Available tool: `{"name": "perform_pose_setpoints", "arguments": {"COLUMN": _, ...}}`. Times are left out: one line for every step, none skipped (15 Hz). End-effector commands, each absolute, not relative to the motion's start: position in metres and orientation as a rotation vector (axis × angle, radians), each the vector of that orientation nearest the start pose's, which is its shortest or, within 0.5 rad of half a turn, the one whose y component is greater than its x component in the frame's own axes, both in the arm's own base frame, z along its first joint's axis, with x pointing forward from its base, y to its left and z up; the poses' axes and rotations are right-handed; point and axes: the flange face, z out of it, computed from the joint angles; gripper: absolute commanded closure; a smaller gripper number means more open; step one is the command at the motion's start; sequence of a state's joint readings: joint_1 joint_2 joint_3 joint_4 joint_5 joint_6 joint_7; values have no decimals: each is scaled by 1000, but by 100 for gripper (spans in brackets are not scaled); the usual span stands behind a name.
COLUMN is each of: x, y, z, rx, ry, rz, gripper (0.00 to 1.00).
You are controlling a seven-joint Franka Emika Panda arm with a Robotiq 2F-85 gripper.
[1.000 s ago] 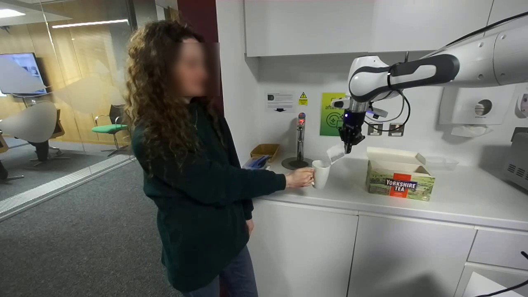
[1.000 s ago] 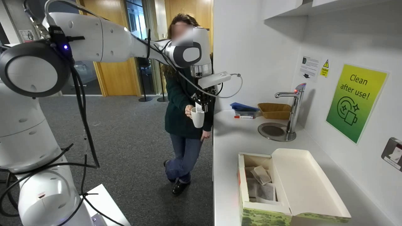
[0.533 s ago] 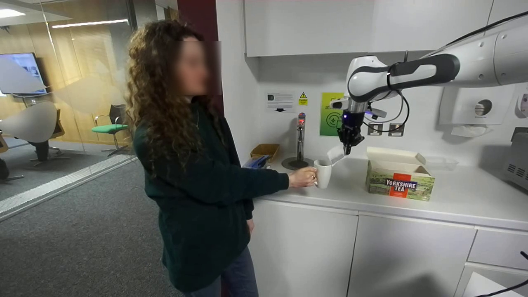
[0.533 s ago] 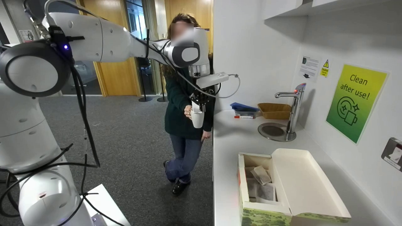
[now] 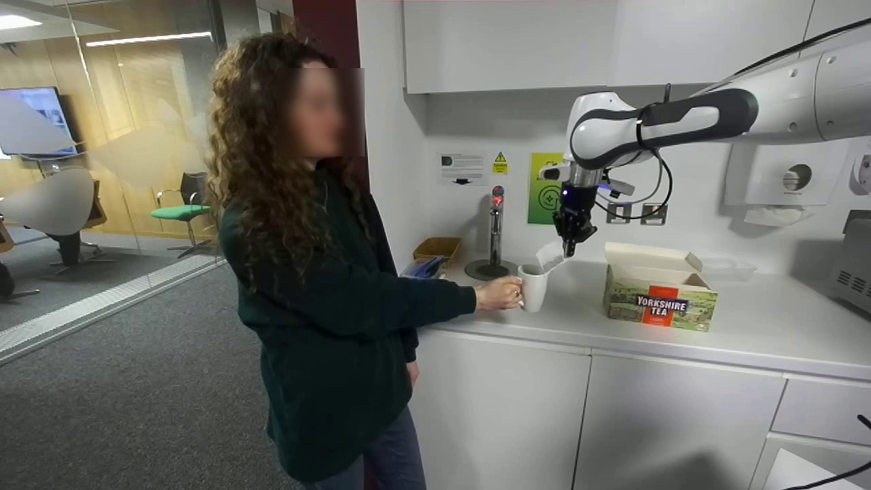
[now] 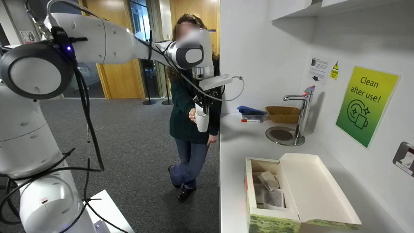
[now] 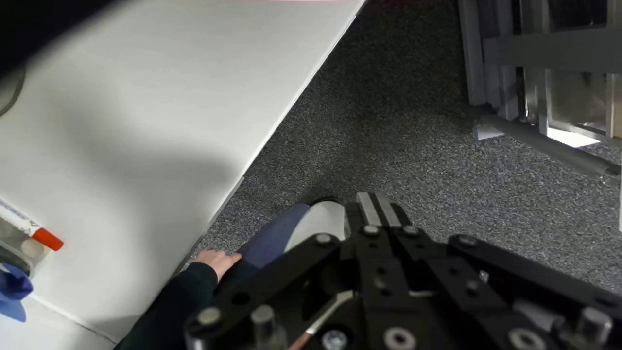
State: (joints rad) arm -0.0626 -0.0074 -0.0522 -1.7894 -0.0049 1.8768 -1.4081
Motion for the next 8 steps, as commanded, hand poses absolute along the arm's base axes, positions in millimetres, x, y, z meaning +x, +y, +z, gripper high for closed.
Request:
{"name": "perform_pose_setpoints", "arguments": {"x": 565, "y": -68, "z": 554, "rx": -2595, "ry": -1880, "rz": -48, "gripper": 100}}
{"name": "perform_pose_setpoints", "arguments": {"x": 567, "y": -69, "z": 551, "rx": -2619, "ry": -1861, "rz": -42, "gripper": 100}}
{"name": "perform_pose_setpoints", "arguments": {"x": 568, "y": -69, "z": 551, "rx": -2636, "ry": -1846, "rz": -40, "gripper": 100}}
{"name": "perform_pose_setpoints", "arguments": {"x": 568, "y": -69, "z": 550, "rx": -2647, "ry": -1832, "rz": -32, "gripper": 100}}
{"name": "perform_pose_setpoints", "arguments": {"x": 570, "y": -69, "z": 549, "rx": -2655, "ry": -1818, "rz": -24, "gripper": 100}}
{"name": "perform_pose_setpoints", "arguments": {"x": 571, "y": -69, "z": 549, "rx": -2661, "ry": -1806, "rz": -16, "gripper": 100}}
{"name": "perform_pose_setpoints", "arguments": {"x": 573, "y": -69, "z": 548, "rx": -2670, "ry": -1793, "rz": -15, "gripper": 100}}
{"name": "perform_pose_setpoints", "arguments": {"x": 574, "y": -69, "z": 549, "rx": -2692, "ry": -1774, "rz": -35, "gripper": 100}}
